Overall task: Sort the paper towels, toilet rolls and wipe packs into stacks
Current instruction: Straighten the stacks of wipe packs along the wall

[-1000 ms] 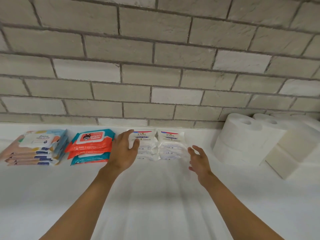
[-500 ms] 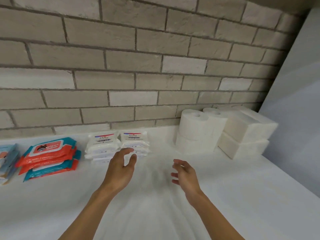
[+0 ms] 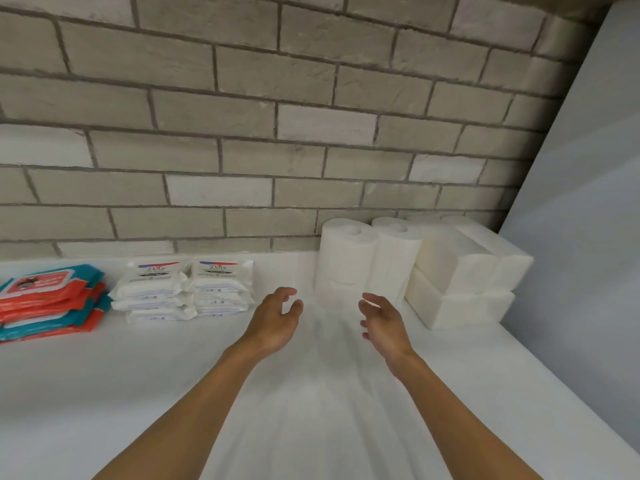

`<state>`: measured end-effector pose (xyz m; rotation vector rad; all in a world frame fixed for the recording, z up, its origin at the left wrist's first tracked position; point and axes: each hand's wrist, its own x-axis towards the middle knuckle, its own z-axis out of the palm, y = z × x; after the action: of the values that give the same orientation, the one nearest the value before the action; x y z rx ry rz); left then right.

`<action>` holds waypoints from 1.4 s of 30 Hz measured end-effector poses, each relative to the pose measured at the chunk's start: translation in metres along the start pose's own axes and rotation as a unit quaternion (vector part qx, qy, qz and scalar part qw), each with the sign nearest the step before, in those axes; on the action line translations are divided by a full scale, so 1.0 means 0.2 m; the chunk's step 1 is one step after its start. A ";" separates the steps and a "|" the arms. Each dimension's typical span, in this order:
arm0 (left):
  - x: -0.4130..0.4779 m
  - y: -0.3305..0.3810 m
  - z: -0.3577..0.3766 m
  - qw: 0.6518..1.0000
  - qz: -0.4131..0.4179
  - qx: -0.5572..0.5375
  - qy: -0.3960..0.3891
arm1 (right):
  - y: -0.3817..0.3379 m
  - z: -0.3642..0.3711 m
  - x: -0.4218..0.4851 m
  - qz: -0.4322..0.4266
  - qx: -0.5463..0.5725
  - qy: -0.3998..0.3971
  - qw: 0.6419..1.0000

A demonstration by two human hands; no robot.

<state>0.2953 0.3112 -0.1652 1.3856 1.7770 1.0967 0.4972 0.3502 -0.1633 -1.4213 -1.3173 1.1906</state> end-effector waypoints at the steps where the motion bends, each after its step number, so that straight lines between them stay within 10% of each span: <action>1: 0.02 0.03 0.04 1.000 0.000 0.005 -0.002 | 0.00 -0.03 0.04 -0.004 -0.017 -0.008 1.000; 16: 0.38 0.20 0.36 0.990 -0.098 -0.102 0.028 | 0.06 -0.08 0.49 -0.056 -0.060 -0.111 0.990; 42: 0.52 0.05 0.32 0.972 -0.013 -0.236 0.001 | 0.13 0.09 0.62 -0.102 0.014 -0.141 0.985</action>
<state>0.3277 0.4275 -0.1831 1.0656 1.4055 1.3931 0.4834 0.4710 -0.2040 -1.0947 -1.5916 1.2966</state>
